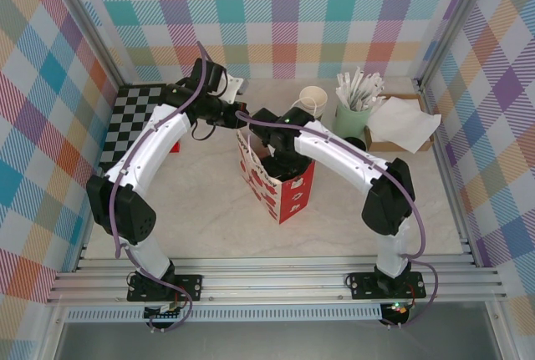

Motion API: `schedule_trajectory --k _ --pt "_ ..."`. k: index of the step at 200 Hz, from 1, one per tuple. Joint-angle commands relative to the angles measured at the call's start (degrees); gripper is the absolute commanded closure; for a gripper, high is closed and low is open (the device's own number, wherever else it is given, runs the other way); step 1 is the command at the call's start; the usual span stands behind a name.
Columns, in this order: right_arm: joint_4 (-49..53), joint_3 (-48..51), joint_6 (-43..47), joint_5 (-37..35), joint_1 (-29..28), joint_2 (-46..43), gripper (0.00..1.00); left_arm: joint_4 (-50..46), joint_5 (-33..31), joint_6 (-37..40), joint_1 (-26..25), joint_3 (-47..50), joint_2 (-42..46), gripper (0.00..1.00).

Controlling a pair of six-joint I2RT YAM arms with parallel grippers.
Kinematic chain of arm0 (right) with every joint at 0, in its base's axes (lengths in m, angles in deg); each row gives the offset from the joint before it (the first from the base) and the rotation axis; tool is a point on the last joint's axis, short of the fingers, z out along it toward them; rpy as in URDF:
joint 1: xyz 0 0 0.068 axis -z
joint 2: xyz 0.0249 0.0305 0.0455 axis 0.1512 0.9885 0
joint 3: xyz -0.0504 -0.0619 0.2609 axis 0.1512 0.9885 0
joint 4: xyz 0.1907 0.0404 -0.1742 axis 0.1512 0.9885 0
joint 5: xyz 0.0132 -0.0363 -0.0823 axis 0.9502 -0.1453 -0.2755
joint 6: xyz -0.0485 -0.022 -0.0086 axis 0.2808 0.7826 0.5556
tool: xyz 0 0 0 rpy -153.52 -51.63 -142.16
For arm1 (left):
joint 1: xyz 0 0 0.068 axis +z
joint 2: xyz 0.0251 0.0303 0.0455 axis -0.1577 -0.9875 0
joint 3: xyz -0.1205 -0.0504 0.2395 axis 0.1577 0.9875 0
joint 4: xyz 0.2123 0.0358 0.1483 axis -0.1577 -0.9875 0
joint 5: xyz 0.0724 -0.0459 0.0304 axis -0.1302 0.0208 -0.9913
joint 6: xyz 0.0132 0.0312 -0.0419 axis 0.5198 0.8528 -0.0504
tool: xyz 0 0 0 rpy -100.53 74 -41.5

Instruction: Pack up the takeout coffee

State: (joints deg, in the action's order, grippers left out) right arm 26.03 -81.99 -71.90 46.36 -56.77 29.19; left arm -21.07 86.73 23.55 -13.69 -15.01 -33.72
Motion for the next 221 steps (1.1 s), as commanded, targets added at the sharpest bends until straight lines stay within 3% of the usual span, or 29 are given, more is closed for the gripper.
schedule_trajectory --k 1,130,221 --pt "-0.41 1.38 0.02 -0.27 0.26 -1.63 0.55 -2.04 -1.25 -0.80 -0.52 -0.35 -1.47 1.00" --pt "-3.55 3.43 0.22 1.48 0.26 -1.42 0.56 -2.28 -0.37 -1.31 -0.53 -0.88 -2.00 1.00" --pt "0.25 2.63 -0.85 1.72 0.26 -1.95 0.56 -2.20 -0.57 -1.41 -0.53 -0.79 -1.63 1.00"
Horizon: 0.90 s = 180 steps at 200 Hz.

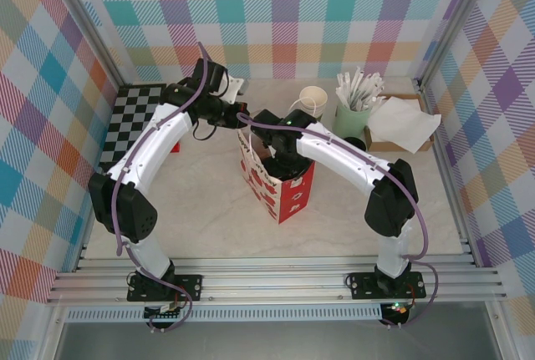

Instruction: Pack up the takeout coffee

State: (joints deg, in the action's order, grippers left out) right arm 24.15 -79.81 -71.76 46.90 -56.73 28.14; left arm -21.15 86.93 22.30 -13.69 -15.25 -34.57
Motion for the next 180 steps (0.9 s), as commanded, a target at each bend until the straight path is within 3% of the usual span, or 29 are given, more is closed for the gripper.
schedule_trajectory --k 1,180 --pt "2.24 0.40 -1.07 1.19 0.22 -0.88 0.56 -2.11 -0.76 -0.12 -0.53 -0.55 -0.77 1.00" --pt "5.60 -1.89 -1.59 3.68 0.22 0.46 0.56 -1.93 -0.81 -0.51 -0.53 -0.39 -1.09 1.00"
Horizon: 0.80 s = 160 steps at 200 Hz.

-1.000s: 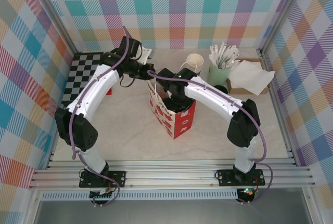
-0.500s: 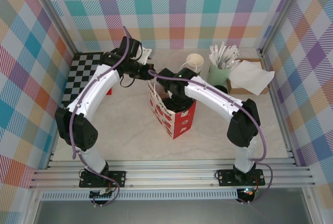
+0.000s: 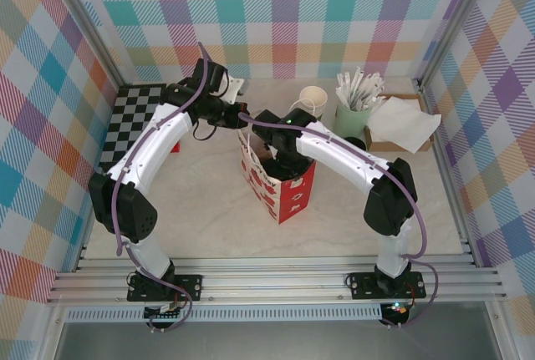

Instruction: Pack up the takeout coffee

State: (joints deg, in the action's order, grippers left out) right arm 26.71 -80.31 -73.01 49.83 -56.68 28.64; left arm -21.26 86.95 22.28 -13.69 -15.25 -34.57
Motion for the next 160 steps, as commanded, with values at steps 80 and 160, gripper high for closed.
schedule_trajectory --k 80,160 --pt "4.61 -2.01 -0.81 0.21 0.12 -1.16 0.56 -1.89 -0.96 -0.36 -0.53 -0.35 -1.12 1.00" --pt "2.62 -0.58 -0.96 -0.21 0.17 -0.79 0.57 -1.92 -0.81 -0.36 -0.53 -0.30 -1.37 1.00"
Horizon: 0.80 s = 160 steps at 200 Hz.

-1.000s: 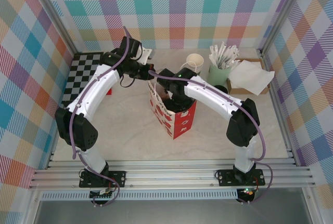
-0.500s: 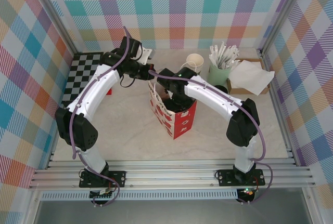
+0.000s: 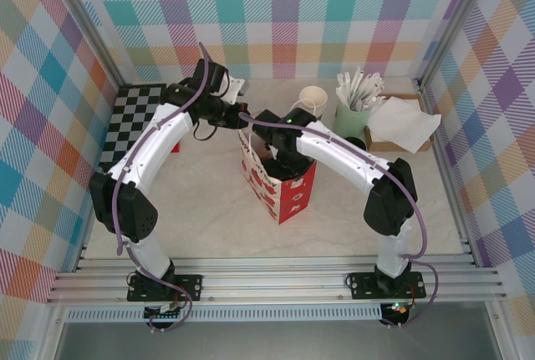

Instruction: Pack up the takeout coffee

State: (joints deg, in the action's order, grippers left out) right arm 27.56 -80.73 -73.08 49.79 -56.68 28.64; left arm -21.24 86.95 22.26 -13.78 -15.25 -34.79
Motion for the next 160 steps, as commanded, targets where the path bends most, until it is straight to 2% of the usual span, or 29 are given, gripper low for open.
schedule_trajectory --k 1,160 --pt "1.67 -0.19 -0.90 -0.18 0.17 -0.81 0.57 -1.94 -0.80 -0.32 -0.40 -0.29 -1.15 1.00" --pt "-4.31 4.76 -0.19 -1.16 0.25 -0.91 0.57 -1.93 -0.35 -0.61 -0.44 -0.29 -1.17 1.00"
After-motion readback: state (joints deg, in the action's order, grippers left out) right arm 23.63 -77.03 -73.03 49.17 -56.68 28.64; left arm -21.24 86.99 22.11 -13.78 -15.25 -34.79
